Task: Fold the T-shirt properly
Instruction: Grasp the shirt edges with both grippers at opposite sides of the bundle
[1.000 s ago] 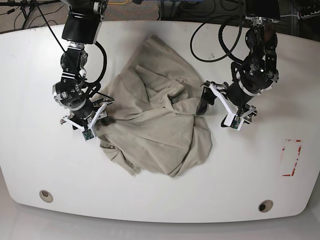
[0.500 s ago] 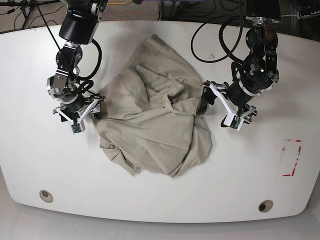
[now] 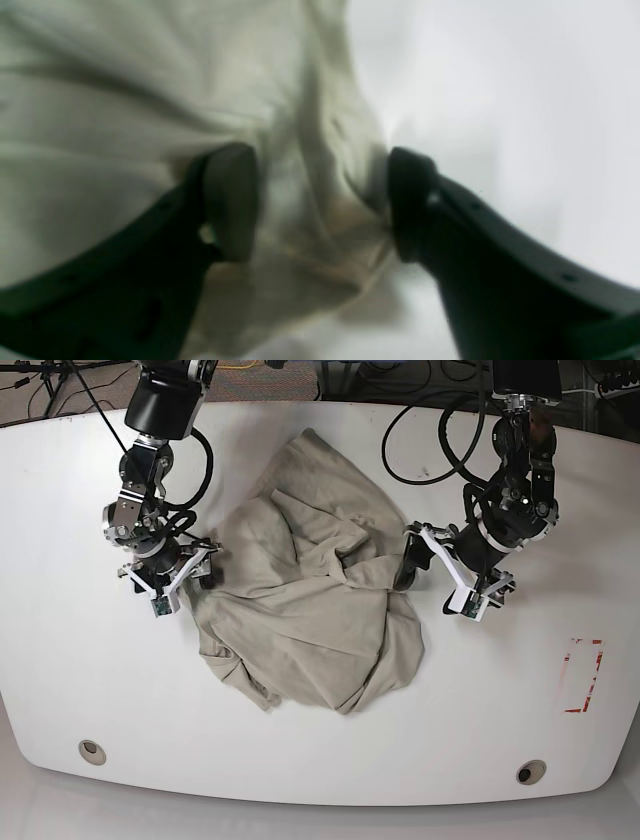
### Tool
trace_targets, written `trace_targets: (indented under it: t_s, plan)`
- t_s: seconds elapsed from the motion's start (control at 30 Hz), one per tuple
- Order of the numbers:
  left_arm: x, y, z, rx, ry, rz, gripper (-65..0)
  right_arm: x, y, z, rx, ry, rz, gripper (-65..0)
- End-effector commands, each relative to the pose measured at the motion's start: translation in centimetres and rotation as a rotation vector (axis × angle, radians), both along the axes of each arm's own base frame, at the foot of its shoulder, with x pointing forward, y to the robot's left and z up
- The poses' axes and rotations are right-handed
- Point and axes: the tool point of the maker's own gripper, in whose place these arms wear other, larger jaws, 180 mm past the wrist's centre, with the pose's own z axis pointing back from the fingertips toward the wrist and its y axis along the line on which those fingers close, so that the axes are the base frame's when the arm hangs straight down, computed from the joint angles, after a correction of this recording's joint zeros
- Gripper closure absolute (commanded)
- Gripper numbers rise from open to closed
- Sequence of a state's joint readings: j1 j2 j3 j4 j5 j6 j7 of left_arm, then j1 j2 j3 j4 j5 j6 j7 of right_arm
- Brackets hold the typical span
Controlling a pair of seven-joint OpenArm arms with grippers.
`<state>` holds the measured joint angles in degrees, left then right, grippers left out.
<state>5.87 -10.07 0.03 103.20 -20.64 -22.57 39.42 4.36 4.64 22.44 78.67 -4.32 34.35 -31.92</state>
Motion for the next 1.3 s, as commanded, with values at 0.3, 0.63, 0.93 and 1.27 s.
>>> trace_targets:
  t_s: [0.3, 0.63, 0.93, 1.27]
  plan:
    - [1.1, 1.9, 1.4, -0.018, -0.05, 0.054, -54.4, 1.1, 0.0, 1.6, 0.004, -0.058, 0.003, -0.5]
    - [0.6, 1.3, -1.1, -0.028, 0.022, 0.033, -63.1, 1.0, 0.3, 2.6, -0.005, -0.087, 0.009, 0.0]
    - [0.0, 0.1, -4.2, -0.034, 0.102, -0.039, -62.2, 0.9, 1.4, 3.6, -0.003, -0.119, 0.013, 0.0]
    - [-0.5, -0.1, -6.3, -0.041, 0.162, -0.035, -54.6, 0.6, 1.5, 3.7, 0.001, -0.122, 0.013, 0.0]
